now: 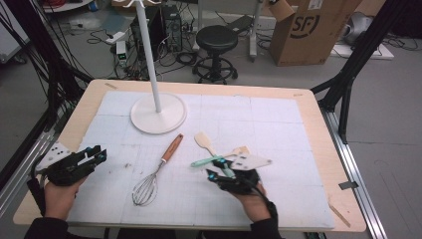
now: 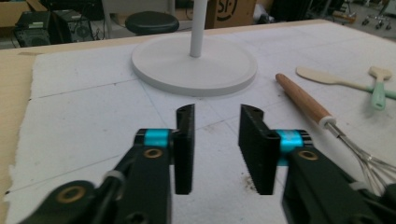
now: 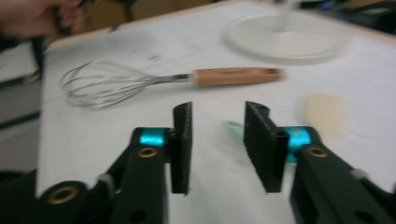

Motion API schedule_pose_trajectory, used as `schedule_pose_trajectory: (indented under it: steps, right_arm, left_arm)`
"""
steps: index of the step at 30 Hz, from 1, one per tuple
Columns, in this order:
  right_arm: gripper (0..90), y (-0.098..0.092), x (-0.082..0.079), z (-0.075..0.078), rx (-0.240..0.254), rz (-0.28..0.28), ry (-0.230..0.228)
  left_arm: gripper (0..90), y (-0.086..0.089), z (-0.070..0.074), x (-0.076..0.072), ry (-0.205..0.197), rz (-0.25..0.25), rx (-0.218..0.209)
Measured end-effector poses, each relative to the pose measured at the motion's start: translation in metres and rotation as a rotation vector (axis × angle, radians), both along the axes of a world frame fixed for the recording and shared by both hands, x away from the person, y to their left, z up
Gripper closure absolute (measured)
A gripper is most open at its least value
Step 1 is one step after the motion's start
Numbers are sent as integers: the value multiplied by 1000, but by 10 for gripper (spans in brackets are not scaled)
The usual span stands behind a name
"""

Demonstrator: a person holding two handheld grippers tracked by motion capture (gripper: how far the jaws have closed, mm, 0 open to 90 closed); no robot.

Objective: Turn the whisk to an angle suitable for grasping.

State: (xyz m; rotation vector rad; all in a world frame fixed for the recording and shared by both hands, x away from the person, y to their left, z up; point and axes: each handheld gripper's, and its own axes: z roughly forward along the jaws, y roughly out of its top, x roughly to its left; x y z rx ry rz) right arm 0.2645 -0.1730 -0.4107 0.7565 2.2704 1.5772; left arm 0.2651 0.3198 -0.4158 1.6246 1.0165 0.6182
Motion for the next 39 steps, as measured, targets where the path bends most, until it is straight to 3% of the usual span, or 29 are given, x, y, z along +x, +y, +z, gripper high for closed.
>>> schedule_pose_trajectory:
  steps: [2, 3, 4, 9, 13, 15, 20, 23, 30, 39]
  right_arm:
    - [524, -18, -3, 1, 19, -48, -14]
    - [481, -40, -7, 2, 29, -107, -34]
    - [449, -52, -9, 2, 33, -133, -39]
    - [293, -99, -19, 6, 39, -285, -73]
    - [245, -126, -27, 10, 59, -362, -89]
    - [218, -135, -32, 11, 56, -382, -88]
    - [209, -146, -39, 12, 25, -398, -59]
    - [191, -147, -40, 13, 7, -398, -86]
    - [183, -144, -40, 16, -13, -413, -99]
    - [183, -145, -43, 18, -3, -418, -111]
  left_arm:
    - [553, -4, 0, 0, -21, -20, -23]
    - [524, -6, 0, -1, -38, -26, -24]
    - [497, -8, 1, -1, -47, -31, -29]
    - [329, -18, 3, -3, -98, -34, -86]
    - [186, -26, 8, -6, -125, -20, -79]
    - [188, -29, 10, -7, -128, -22, -79]
    - [192, -37, 10, -8, -112, -24, -64]
    - [199, -40, 9, -8, -104, -26, -69]
    - [205, -42, 9, -6, -102, -28, -70]
    - [200, -43, 12, -9, -113, -33, -58]
